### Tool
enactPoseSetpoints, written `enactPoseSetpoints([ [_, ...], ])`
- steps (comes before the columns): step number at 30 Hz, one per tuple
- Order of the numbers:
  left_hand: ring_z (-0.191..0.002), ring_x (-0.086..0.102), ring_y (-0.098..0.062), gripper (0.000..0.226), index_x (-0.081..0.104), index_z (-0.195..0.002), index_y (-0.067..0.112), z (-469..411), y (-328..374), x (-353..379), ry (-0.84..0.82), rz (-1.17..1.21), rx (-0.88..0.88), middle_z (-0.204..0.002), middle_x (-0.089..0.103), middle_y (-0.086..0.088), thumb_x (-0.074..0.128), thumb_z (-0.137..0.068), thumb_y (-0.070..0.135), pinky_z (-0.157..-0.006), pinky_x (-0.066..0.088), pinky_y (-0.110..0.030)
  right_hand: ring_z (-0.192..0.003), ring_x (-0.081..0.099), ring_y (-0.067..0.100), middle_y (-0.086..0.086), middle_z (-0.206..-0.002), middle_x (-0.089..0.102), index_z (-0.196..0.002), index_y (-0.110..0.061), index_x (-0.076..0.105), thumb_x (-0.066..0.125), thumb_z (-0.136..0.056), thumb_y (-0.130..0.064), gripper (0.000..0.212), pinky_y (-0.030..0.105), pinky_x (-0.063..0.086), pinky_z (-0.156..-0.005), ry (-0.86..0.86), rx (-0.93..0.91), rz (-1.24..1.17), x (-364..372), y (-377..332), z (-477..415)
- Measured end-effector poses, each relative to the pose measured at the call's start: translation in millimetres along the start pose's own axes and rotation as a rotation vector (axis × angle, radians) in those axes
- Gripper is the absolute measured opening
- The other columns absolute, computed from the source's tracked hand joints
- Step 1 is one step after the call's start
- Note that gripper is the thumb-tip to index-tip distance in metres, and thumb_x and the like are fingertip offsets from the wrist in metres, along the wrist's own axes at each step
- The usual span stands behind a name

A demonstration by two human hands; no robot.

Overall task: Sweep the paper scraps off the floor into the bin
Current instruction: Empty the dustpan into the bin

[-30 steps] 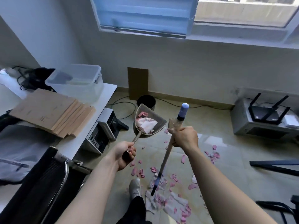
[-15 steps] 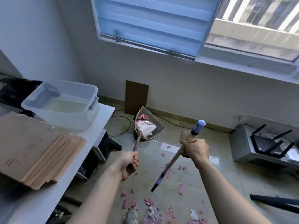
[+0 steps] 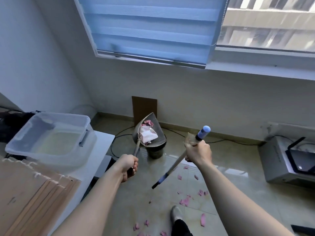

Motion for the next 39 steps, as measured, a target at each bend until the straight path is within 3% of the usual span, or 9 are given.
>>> enactPoseSetpoints([
  [8, -0.033, 0.034, -0.007, 0.024, 0.045, -0.071, 0.012, -50.0, 54.8, 26.7, 0.172, -0.023, 0.01, -0.054, 0.041, 0.0, 0.041, -0.092, 0.002, -0.034, 0.025, -0.012, -0.072, 0.073, 0.031, 0.009, -0.072, 0.075, -0.081, -0.011, 0.068, 0.031, -0.08, -0.069, 0.068, 0.041, 0.061, -0.076, -0.095, 0.018, -0.019, 1.7, -6.2, -97.2],
  [12, -0.041, 0.035, -0.01, 0.018, 0.048, -0.075, 0.011, -71.7, 61.3, 36.5, 0.224, -0.066, -0.008, -0.058, 0.043, -0.002, 0.041, -0.09, 0.002, -0.036, 0.026, -0.014, -0.078, 0.072, 0.035, 0.011, -0.078, 0.073, -0.084, -0.014, 0.063, 0.034, -0.078, -0.059, 0.054, 0.052, 0.064, -0.073, -0.116, 0.029, 0.002, 4.8, 1.2, -126.2],
  [15, -0.044, 0.035, -0.012, 0.012, 0.05, -0.081, 0.009, -90.4, 57.7, 41.2, 0.266, -0.114, 0.003, -0.061, 0.044, -0.005, 0.042, -0.088, 0.002, -0.039, 0.027, -0.014, -0.079, 0.072, 0.036, 0.013, -0.082, 0.074, -0.085, -0.012, 0.062, 0.036, -0.082, -0.05, 0.047, 0.052, 0.063, -0.076, -0.149, 0.019, 0.055, 14.9, 6.5, -141.9],
  [18, -0.047, 0.037, -0.016, 0.013, 0.056, -0.092, 0.003, -107.9, 51.9, 46.1, 0.29, -0.163, 0.033, -0.067, 0.047, -0.01, 0.045, -0.085, 0.002, -0.04, 0.028, -0.018, -0.078, 0.07, 0.04, 0.017, -0.08, 0.072, -0.083, -0.01, 0.059, 0.039, -0.086, -0.044, 0.04, 0.056, 0.064, -0.066, -0.162, 0.03, 0.037, 21.0, 9.3, -149.8],
  [22, -0.05, 0.037, -0.018, 0.019, 0.058, -0.095, 0.001, -123.5, 41.5, 51.2, 0.307, -0.233, 0.046, -0.065, 0.05, -0.012, 0.045, -0.081, 0.007, -0.046, 0.028, -0.023, -0.078, 0.072, 0.043, 0.015, -0.071, 0.07, -0.076, -0.008, 0.052, 0.042, -0.086, -0.029, 0.026, 0.047, 0.062, -0.063, -0.158, 0.043, 0.052, 23.1, 9.6, -155.6],
  [24, -0.047, 0.039, -0.018, 0.018, 0.054, -0.092, 0.002, -126.2, 39.4, 54.8, 0.311, -0.284, 0.06, -0.063, 0.051, -0.011, 0.045, -0.079, 0.011, -0.048, 0.029, -0.025, -0.075, 0.072, 0.042, 0.011, -0.063, 0.067, -0.073, -0.01, 0.048, 0.041, -0.087, -0.02, 0.018, 0.037, 0.054, -0.059, -0.165, 0.046, 0.073, 24.2, 11.1, -159.1],
  [27, -0.049, 0.049, -0.023, 0.018, 0.054, -0.097, 0.007, -127.6, 42.5, 58.0, 0.34, -0.379, 0.089, -0.078, 0.059, -0.014, 0.046, -0.082, 0.014, -0.043, 0.034, -0.023, -0.067, 0.063, 0.035, 0.01, -0.065, 0.062, -0.07, -0.009, 0.046, 0.043, -0.085, -0.009, 0.015, 0.031, 0.042, -0.054, -0.146, 0.029, 0.126, 24.2, 10.7, -171.4],
  [31, -0.052, 0.056, -0.025, 0.02, 0.054, -0.097, 0.009, -129.2, 40.2, 56.5, 0.37, -0.492, 0.086, -0.083, 0.061, -0.012, 0.046, -0.081, 0.018, -0.041, 0.039, -0.024, -0.065, 0.055, 0.03, 0.011, -0.072, 0.061, -0.068, -0.01, 0.046, 0.045, -0.085, -0.006, 0.018, 0.031, 0.039, -0.055, -0.132, 0.022, 0.161, 28.7, 12.6, -179.4],
  [39, -0.052, 0.057, -0.027, 0.024, 0.056, -0.097, 0.008, -124.7, 35.4, 57.5, 0.406, -0.539, 0.079, -0.081, 0.063, -0.012, 0.043, -0.078, 0.018, -0.042, 0.04, -0.022, -0.078, 0.068, 0.037, 0.015, -0.082, 0.07, -0.08, -0.006, 0.058, 0.042, -0.085, -0.008, 0.017, 0.032, 0.044, -0.058, -0.154, 0.038, 0.126, 39.1, 14.3, -184.7],
])
Point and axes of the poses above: each hand's wrist, its own z-axis away from the middle knuckle, its own x-axis out of the palm, y = z × x, the point moved 10 cm from there along -z, towards the middle knuckle
